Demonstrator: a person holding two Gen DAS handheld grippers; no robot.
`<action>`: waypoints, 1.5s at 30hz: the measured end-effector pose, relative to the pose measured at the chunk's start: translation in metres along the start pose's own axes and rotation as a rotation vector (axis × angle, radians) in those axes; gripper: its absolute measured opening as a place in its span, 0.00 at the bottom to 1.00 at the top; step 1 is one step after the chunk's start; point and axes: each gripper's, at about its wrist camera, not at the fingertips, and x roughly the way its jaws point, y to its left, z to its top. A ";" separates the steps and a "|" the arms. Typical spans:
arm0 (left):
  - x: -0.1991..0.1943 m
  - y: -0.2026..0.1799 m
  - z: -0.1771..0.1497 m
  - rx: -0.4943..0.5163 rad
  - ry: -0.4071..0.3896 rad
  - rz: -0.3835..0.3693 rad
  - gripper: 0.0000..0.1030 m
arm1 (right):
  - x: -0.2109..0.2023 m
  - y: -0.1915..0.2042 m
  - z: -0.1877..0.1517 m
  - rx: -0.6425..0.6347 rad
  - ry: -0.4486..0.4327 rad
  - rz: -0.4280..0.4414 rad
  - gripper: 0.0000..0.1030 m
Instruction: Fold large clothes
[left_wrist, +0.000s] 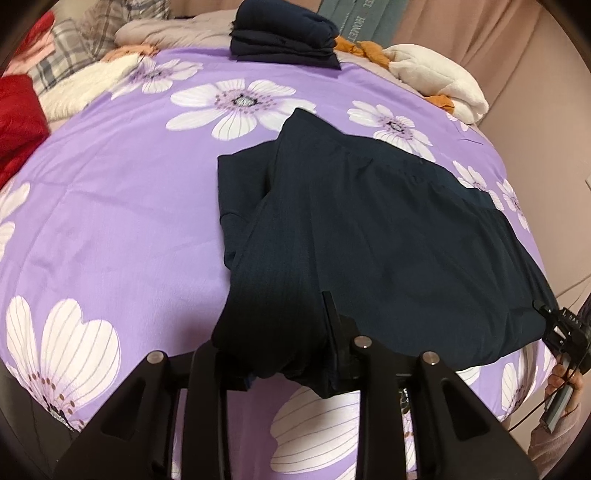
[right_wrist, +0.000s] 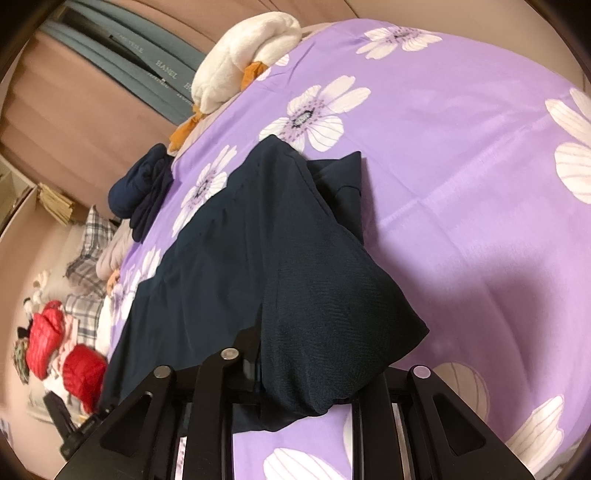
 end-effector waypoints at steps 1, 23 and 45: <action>0.001 0.002 0.000 -0.008 0.004 -0.001 0.33 | 0.000 -0.003 0.000 0.013 0.006 0.005 0.23; -0.034 0.059 0.010 -0.111 -0.090 0.205 0.66 | -0.061 -0.017 0.018 -0.027 -0.190 -0.355 0.48; 0.061 -0.112 0.034 0.278 -0.006 0.017 0.75 | 0.085 0.167 -0.020 -0.570 0.088 -0.089 0.51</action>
